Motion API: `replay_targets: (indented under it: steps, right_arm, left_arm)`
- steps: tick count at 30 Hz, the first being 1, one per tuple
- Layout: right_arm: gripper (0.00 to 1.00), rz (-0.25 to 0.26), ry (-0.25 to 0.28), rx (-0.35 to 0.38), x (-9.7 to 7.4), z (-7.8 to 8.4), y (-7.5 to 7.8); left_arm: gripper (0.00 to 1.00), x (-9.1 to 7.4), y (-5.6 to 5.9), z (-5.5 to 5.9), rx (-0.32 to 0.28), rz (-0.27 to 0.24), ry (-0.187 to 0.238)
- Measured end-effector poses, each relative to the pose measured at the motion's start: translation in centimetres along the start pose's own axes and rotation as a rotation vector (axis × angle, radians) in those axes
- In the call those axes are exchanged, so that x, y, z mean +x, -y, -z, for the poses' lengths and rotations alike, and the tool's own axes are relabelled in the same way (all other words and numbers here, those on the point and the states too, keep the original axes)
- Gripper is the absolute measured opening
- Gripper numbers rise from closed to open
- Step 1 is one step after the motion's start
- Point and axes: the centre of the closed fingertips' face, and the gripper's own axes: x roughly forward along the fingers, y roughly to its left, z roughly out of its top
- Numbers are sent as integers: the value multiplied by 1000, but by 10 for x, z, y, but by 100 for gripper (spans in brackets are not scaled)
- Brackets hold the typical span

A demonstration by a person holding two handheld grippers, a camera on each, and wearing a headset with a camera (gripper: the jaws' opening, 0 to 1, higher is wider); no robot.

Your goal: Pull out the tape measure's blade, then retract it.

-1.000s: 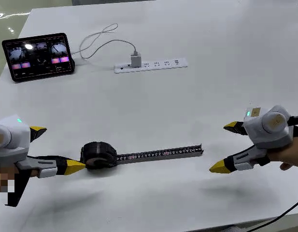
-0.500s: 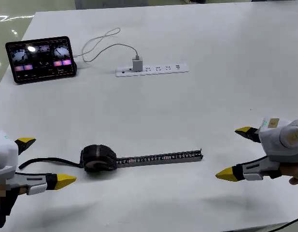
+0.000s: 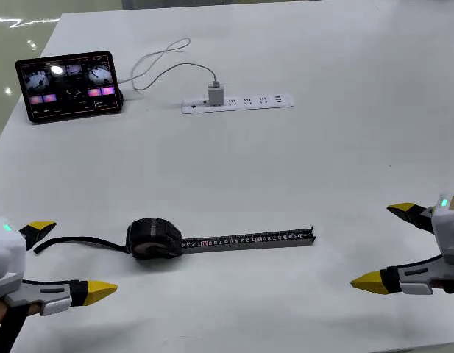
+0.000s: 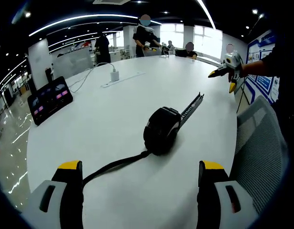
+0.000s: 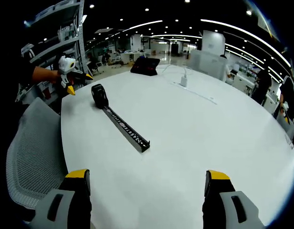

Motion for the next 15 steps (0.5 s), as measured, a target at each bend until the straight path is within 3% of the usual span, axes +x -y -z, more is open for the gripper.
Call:
replay_targets:
  steps: [2,15]
  right_arm:
    - [99,11,5,-1,-2,1,2]
    - [99,11,15,17,-14,12,-1]
  left_arm:
    - [99,-1,2,-1,-12,9,17]
    - [99,-12,0,12,-6,-8,5]
